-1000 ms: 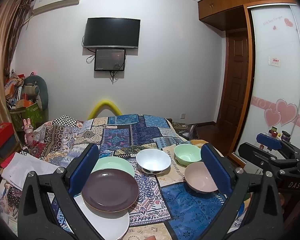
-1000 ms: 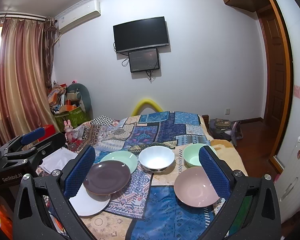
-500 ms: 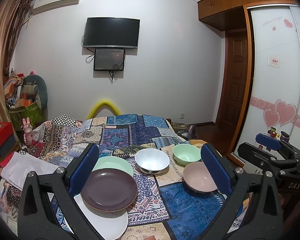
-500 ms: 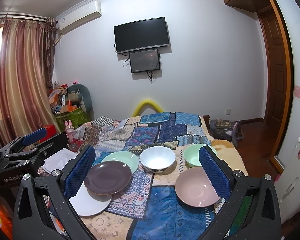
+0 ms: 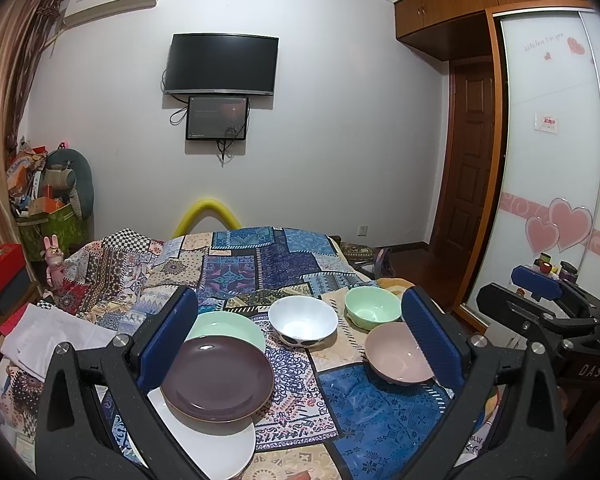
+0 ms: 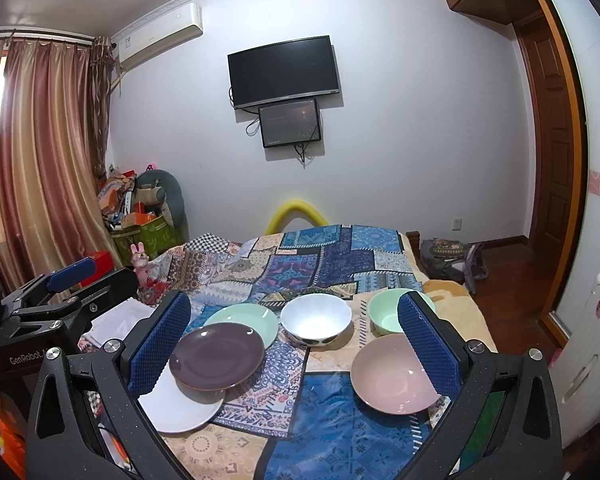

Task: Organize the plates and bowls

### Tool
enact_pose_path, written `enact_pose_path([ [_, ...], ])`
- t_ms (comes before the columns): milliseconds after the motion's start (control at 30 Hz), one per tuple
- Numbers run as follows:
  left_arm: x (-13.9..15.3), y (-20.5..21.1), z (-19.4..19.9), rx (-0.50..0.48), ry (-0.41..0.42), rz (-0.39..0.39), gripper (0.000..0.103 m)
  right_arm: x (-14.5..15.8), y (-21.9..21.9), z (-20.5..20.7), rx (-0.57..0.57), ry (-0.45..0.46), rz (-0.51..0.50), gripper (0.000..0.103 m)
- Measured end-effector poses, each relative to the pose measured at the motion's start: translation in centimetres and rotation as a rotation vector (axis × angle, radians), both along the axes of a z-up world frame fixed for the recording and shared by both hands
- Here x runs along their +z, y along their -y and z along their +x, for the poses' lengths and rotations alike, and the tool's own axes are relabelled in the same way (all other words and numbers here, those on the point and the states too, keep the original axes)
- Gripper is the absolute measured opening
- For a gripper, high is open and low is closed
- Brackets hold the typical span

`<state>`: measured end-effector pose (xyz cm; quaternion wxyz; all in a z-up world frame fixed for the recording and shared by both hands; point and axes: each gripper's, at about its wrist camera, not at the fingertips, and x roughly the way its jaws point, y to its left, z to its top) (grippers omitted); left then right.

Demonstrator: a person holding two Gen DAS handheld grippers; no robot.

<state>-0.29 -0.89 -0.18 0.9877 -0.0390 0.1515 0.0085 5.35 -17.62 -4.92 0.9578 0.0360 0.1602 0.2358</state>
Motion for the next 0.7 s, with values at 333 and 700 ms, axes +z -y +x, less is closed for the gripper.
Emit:
enact_pose_path([
  [333, -0.01, 0.1, 0.09, -0.003, 0.002, -0.002, 0.103, 0.26, -0.02, -0.06, 0.0, 0.0, 0.006, 0.103],
  [700, -0.19, 0.08, 0.15, -0.013, -0.004, -0.003, 0.103, -0.01, -0.05, 0.3, 0.005, -0.006, 0.005, 0.103],
])
